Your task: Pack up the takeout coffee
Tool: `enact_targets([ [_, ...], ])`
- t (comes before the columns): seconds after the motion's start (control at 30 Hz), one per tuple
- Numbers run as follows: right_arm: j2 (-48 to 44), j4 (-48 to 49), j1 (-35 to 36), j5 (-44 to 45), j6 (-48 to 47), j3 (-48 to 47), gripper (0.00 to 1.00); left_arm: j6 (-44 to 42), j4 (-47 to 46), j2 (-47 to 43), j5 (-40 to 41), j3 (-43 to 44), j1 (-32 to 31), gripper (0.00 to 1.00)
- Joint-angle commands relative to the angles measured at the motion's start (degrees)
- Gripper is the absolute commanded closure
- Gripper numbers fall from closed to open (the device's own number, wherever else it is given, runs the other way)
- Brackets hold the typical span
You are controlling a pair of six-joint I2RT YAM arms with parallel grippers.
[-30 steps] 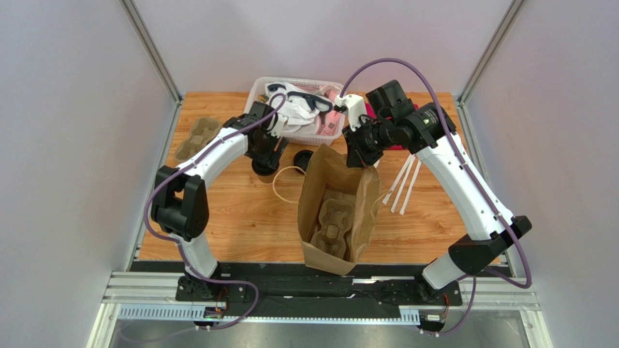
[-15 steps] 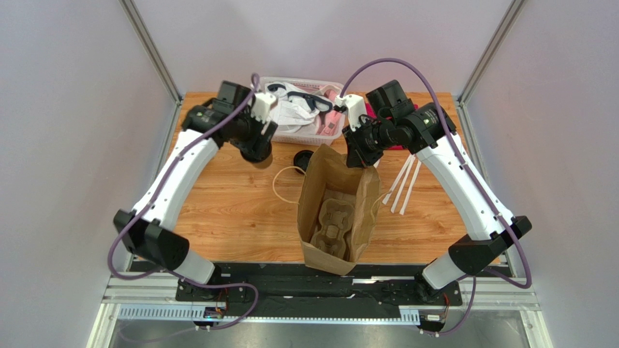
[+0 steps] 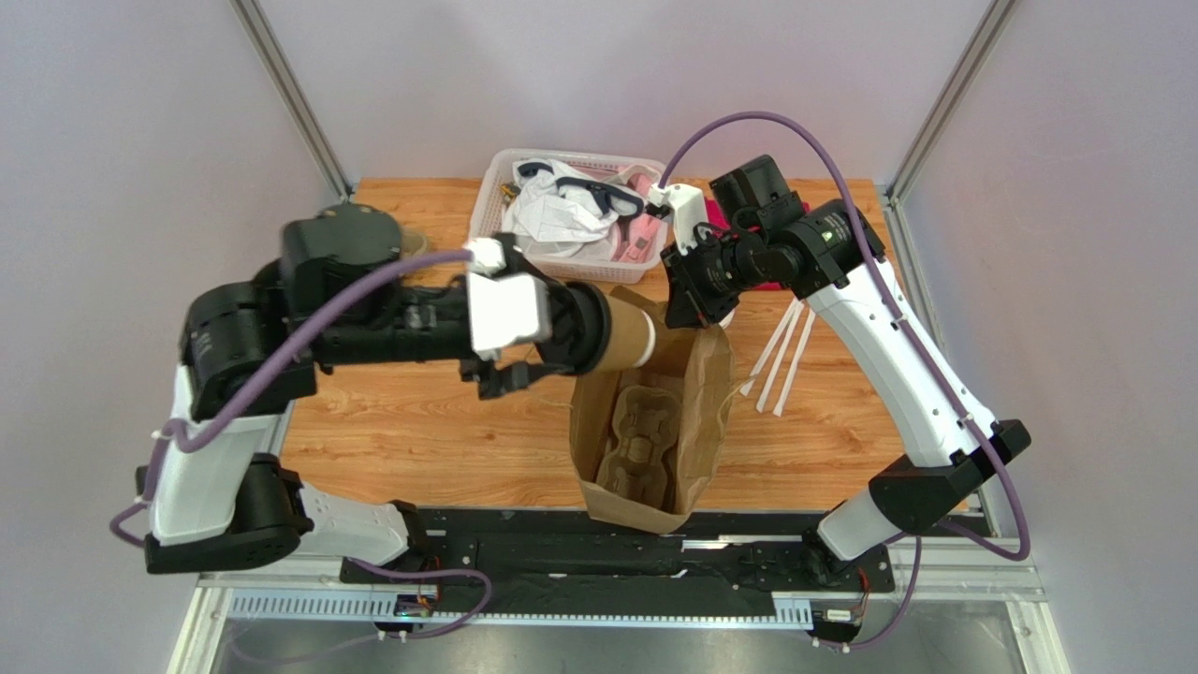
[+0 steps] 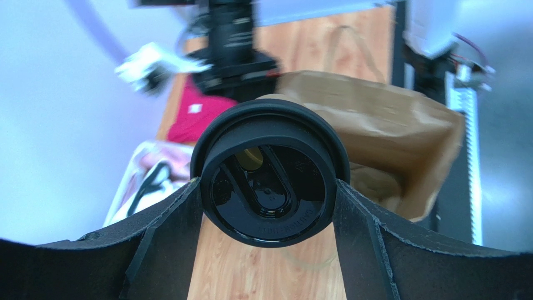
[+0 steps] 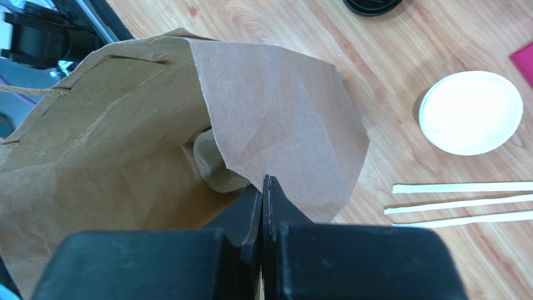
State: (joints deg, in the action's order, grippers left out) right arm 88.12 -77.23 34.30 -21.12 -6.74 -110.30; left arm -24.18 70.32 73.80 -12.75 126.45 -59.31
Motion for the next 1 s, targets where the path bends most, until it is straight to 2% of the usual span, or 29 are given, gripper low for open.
enact_targets([
  [0.0,-0.9,-4.3,0.1,-3.8,2.3,-1.1,1.00,-3.8,3.7,4.7,3.4,-0.7,-7.9,0.78],
  [0.17,-0.6,-4.8,0.1,-4.8,2.5,-1.0,1.00,-3.0,3.5,7.5,4.4,-5.6,-11.7,0.80],
  [0.4,-0.9,-6.9,0.1,-4.7,0.7,-0.2,1.00,-4.6,7.5,11.5,3.1,-9.5,-12.2,0.85],
  [0.53,-1.0,-8.5,0.0,-4.3,-0.9,-0.4,0.91,-6.4,7.9,11.6,3.0,-15.0,-12.2,0.87],
  [0.7,-1.2,-9.4,0.0,-4.5,-2.0,-0.3,0.89,-7.3,6.3,12.0,4.7,-20.4,-12.2,0.88],
  [0.73,-1.1,-9.5,0.0,-4.5,-2.1,-0.5,0.82,-7.6,6.1,12.6,5.1,-21.6,-12.2,0.88],
  [0.8,-0.8,-9.7,-0.1,-3.6,-2.5,-1.5,0.77,-8.3,6.1,13.5,5.9,-21.9,-12.2,0.89],
  [0.83,-0.7,-9.6,-0.7,-3.1,-2.9,-3.5,0.67,-8.8,6.4,14.1,5.3,-21.4,-12.2,0.89],
  [0.87,-0.4,-9.7,-1.1,-3.4,-3.4,-4.8,0.61,-9.6,7.1,14.3,4.6,-21.0,-12.2,0.89],
  [0.9,0.1,-9.9,-1.4,-3.5,-4.2,-6.6,0.47,-10.1,7.4,14.4,4.0,-20.4,-12.2,0.89],
  [0.97,0.8,-10.2,-1.9,-4.5,-8.1,-11.1,0.34,-12.1,8.1,14.3,2.6,-19.8,-12.2,0.89],
])
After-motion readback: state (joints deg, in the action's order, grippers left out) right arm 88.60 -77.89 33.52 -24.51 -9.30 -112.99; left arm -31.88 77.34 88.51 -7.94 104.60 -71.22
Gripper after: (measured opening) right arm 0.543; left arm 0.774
